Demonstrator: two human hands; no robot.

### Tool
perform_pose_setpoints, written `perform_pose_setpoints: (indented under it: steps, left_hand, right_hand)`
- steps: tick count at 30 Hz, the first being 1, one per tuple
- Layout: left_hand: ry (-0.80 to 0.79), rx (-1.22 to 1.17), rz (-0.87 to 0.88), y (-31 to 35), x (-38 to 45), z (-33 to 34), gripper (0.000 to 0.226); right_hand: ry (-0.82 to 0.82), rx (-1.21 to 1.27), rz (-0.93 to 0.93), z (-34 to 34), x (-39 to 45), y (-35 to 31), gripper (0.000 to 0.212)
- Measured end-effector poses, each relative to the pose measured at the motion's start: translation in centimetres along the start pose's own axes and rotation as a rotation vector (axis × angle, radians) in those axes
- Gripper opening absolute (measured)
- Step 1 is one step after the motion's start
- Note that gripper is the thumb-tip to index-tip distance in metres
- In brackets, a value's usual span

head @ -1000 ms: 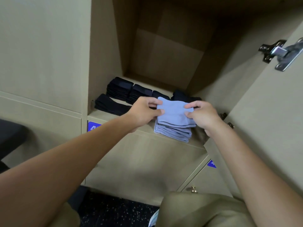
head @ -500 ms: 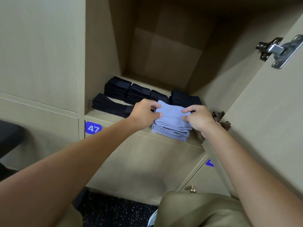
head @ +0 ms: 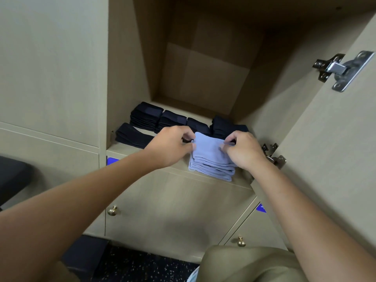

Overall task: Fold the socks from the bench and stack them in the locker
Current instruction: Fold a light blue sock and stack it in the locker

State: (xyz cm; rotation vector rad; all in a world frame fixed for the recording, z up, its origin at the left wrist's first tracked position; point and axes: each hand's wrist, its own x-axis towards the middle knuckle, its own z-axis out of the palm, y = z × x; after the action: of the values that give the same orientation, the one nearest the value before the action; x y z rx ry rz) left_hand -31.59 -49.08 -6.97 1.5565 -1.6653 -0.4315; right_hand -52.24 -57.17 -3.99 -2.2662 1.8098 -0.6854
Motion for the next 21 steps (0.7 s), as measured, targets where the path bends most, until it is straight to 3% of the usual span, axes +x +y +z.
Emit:
perform_pose_setpoints:
  steps: [4, 9, 21]
  left_hand:
    - [-0.008, 0.049, 0.027, -0.1, -1.7, -2.5, 0.016]
    - [-0.005, 0.156, 0.027, -1.1, -4.0, -5.0, 0.003]
    - [-0.021, 0.329, -0.001, -4.2, -8.7, -11.4, 0.008]
  right_hand:
    - [0.051, 0.047, -0.123, -0.2, -0.9, -1.8, 0.003]
    - [-0.098, 0.128, -0.318, 0.8, -2.7, -5.0, 0.007]
    - [-0.269, 0.186, -0.558, 4.5, -6.0, -12.2, 0.012]
